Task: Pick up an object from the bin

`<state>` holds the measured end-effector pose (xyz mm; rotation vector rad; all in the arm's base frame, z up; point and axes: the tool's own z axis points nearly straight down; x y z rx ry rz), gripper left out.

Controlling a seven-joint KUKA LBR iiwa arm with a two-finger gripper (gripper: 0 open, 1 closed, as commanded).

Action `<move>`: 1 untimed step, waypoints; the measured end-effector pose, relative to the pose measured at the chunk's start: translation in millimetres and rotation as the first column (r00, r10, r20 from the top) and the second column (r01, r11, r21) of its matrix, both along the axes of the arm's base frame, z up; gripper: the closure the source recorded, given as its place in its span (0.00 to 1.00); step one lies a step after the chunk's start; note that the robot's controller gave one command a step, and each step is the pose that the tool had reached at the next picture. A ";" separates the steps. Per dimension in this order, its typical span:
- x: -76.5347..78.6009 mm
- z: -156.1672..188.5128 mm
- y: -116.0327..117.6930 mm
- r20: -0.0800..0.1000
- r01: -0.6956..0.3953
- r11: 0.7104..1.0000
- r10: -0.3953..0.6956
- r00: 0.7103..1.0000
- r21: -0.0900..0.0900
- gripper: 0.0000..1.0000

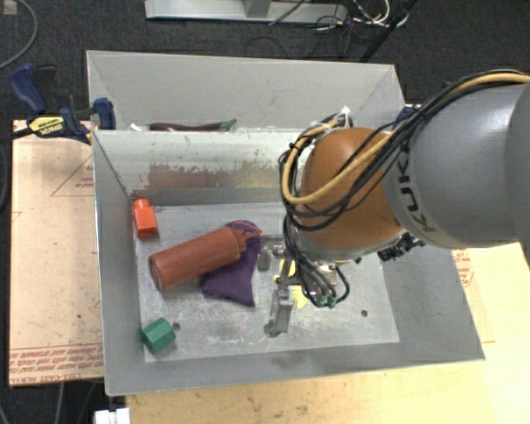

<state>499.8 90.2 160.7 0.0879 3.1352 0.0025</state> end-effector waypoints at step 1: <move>-2.4 -37.7 21.8 -0.007 -0.057 0.998 0.057 0.998 0.001 0.00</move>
Offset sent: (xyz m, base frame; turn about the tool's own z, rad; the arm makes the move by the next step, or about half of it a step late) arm 0.0344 0.0398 -0.0634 0.5317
